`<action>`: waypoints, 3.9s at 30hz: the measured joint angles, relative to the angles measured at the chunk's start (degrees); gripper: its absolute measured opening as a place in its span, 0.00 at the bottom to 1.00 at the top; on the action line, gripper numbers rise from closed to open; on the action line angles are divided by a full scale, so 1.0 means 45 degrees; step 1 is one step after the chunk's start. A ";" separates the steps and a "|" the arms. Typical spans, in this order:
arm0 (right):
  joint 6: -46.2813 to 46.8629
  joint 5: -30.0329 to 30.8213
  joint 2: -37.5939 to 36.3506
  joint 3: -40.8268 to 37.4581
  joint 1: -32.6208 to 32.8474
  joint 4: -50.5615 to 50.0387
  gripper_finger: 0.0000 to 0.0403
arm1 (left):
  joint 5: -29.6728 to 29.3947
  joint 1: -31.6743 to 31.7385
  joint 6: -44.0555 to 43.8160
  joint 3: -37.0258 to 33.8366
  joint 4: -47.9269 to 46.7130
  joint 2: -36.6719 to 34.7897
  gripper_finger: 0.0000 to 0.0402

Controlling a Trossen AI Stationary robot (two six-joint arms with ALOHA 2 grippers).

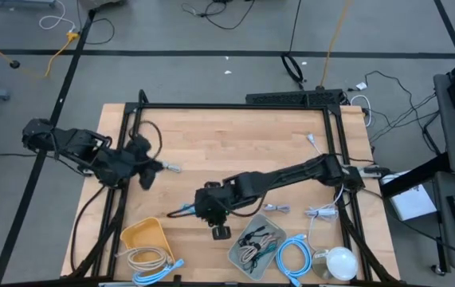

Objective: Sort cables
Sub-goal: Put the left blue HDMI cable into the yellow bin

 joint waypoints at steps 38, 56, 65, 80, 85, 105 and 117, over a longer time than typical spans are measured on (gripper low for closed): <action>0.2928 0.4074 -0.2026 0.0019 0.0286 0.2656 0.06 | 0.0034 -0.0824 0.7646 -0.0005 0.3937 0.1052 0.29; 0.3075 0.3805 -0.2611 0.0024 0.0660 0.2118 0.40 | 0.1211 -0.4425 -0.0950 0.0073 -0.2250 0.0877 0.08; 0.2873 0.4030 -0.2706 0.0019 0.0696 0.2049 0.38 | 0.5361 -0.7081 -0.1233 0.0049 0.1499 0.0874 0.08; 0.2783 0.4035 -0.2716 0.0019 0.0691 0.3186 0.38 | 1.2988 -0.5936 -0.0435 -0.3143 0.4388 0.2355 0.08; 0.2904 0.4033 -0.2716 0.0019 0.0715 0.3145 0.38 | 1.3614 -0.5112 0.0399 -0.4607 0.6585 0.2443 0.08; 0.3356 0.4033 -0.2716 0.0015 0.0975 0.3541 0.39 | 1.3559 -0.1134 0.6495 -0.4988 0.3389 0.2398 0.08; 0.3265 0.4040 -0.2716 0.0010 0.0851 0.4007 0.39 | 1.4493 -0.1712 0.5314 -0.4988 0.5254 0.2644 0.08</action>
